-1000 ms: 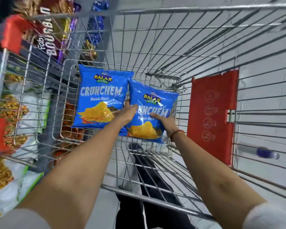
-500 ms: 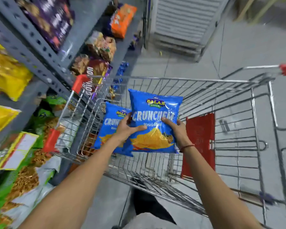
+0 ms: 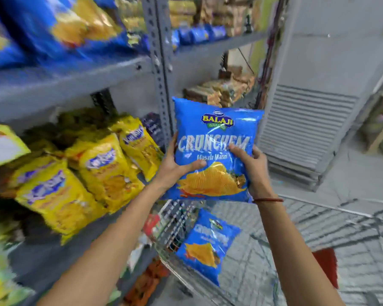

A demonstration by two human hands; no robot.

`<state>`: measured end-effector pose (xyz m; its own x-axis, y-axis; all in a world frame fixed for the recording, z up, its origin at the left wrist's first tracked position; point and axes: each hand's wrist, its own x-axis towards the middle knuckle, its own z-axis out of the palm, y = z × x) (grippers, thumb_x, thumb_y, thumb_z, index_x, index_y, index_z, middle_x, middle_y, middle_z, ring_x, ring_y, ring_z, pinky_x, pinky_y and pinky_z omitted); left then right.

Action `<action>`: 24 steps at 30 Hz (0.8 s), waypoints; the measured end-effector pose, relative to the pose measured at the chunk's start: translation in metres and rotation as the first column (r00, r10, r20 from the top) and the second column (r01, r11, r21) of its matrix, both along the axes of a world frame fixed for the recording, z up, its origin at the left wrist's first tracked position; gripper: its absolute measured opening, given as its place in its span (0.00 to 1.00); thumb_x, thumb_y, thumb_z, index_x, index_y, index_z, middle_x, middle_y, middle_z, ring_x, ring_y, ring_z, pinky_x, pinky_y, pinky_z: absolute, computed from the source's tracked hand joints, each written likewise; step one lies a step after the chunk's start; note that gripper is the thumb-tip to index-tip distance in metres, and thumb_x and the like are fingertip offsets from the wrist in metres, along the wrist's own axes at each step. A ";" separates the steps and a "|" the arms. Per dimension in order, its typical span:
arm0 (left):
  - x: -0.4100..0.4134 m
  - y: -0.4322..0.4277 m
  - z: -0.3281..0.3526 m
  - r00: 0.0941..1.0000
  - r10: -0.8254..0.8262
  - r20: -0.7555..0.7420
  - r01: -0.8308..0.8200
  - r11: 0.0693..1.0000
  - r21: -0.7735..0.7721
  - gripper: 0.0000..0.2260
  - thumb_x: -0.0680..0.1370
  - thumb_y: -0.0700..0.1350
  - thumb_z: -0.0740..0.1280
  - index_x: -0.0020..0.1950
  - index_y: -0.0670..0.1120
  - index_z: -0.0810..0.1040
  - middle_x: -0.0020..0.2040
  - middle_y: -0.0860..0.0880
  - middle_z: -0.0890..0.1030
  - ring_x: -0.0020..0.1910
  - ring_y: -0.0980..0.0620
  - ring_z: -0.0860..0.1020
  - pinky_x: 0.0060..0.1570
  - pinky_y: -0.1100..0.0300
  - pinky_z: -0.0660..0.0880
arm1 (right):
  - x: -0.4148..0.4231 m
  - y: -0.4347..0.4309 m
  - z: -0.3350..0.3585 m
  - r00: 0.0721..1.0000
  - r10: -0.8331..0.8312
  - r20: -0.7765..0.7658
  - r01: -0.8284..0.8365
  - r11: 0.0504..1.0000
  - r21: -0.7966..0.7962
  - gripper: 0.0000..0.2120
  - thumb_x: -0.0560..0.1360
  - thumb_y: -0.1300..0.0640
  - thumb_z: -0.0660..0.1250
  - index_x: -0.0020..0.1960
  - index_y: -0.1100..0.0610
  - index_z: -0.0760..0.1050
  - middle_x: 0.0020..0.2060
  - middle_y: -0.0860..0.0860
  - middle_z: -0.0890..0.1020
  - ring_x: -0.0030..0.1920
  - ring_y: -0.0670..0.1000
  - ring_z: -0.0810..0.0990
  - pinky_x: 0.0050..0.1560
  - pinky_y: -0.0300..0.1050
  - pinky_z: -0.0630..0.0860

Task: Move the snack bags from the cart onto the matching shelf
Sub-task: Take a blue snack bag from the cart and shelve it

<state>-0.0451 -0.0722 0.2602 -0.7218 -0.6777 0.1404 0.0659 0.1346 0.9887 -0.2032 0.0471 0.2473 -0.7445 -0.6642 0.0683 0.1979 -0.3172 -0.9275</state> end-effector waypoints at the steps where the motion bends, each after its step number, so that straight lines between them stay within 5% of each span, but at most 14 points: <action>1: 0.013 -0.002 0.020 0.999 0.030 -0.029 -0.032 0.998 -0.050 0.54 0.50 0.56 0.81 0.71 0.44 0.61 0.59 0.51 0.78 0.52 0.60 0.79 0.50 0.65 0.78 | 0.009 -0.008 0.019 0.999 0.020 -0.028 -0.021 0.999 -0.043 0.16 0.62 0.57 0.78 0.49 0.58 0.81 0.41 0.52 0.87 0.41 0.51 0.85 0.42 0.45 0.81; 4: 0.053 -0.009 0.076 0.988 0.112 -0.104 -0.131 0.971 -0.200 0.44 0.54 0.45 0.82 0.65 0.43 0.65 0.56 0.52 0.78 0.48 0.66 0.79 0.46 0.70 0.76 | 0.041 -0.031 0.073 0.989 0.109 -0.102 -0.125 0.978 -0.165 0.08 0.69 0.63 0.73 0.47 0.58 0.82 0.40 0.51 0.87 0.39 0.51 0.85 0.42 0.45 0.82; 9: 0.122 -0.021 0.150 0.936 0.259 -0.239 -0.331 0.881 -0.339 0.40 0.60 0.39 0.79 0.68 0.40 0.63 0.57 0.50 0.78 0.47 0.66 0.78 0.47 0.71 0.75 | 0.100 -0.066 0.153 0.952 0.219 -0.215 -0.277 0.915 -0.294 0.17 0.60 0.55 0.76 0.48 0.57 0.82 0.42 0.52 0.87 0.41 0.52 0.86 0.43 0.47 0.82; 14: 0.184 -0.038 0.206 0.852 0.394 -0.345 -0.511 0.767 -0.387 0.35 0.66 0.34 0.75 0.69 0.42 0.63 0.60 0.47 0.77 0.50 0.61 0.79 0.47 0.70 0.76 | 0.154 -0.113 0.215 0.894 0.247 -0.375 -0.378 0.865 -0.331 0.09 0.71 0.61 0.73 0.51 0.59 0.81 0.43 0.52 0.87 0.43 0.51 0.86 0.43 0.45 0.82; 19: 0.235 -0.064 0.243 0.802 0.475 -0.363 -0.594 0.699 -0.398 0.36 0.66 0.38 0.76 0.69 0.46 0.62 0.62 0.48 0.77 0.52 0.60 0.80 0.45 0.69 0.77 | 0.198 -0.166 0.254 0.833 0.254 -0.491 -0.435 0.849 -0.299 0.27 0.64 0.43 0.78 0.57 0.55 0.79 0.54 0.52 0.85 0.55 0.54 0.84 0.59 0.57 0.78; 21: 0.245 -0.076 0.251 0.767 0.516 -0.381 -0.640 0.660 -0.394 0.37 0.66 0.37 0.76 0.70 0.44 0.62 0.62 0.48 0.77 0.50 0.62 0.79 0.42 0.71 0.76 | 0.210 -0.185 0.263 0.816 0.270 -0.511 -0.453 0.847 -0.276 0.29 0.65 0.42 0.77 0.61 0.55 0.77 0.56 0.51 0.84 0.56 0.51 0.83 0.58 0.50 0.79; 24: 0.253 -0.094 0.251 0.731 0.562 -0.387 -0.682 0.618 -0.391 0.39 0.65 0.38 0.77 0.70 0.44 0.61 0.61 0.49 0.76 0.50 0.64 0.78 0.43 0.71 0.77 | 0.223 -0.203 0.269 0.787 0.282 -0.548 -0.478 0.841 -0.255 0.18 0.71 0.50 0.73 0.58 0.56 0.77 0.50 0.47 0.83 0.48 0.40 0.82 0.46 0.29 0.76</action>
<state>0.2082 -0.1665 0.5115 -0.0623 -0.7474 0.6615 -0.0244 0.6637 0.7476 0.0197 -0.1561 0.5167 -0.2422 -0.7362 0.6319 -0.0534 -0.6402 -0.7663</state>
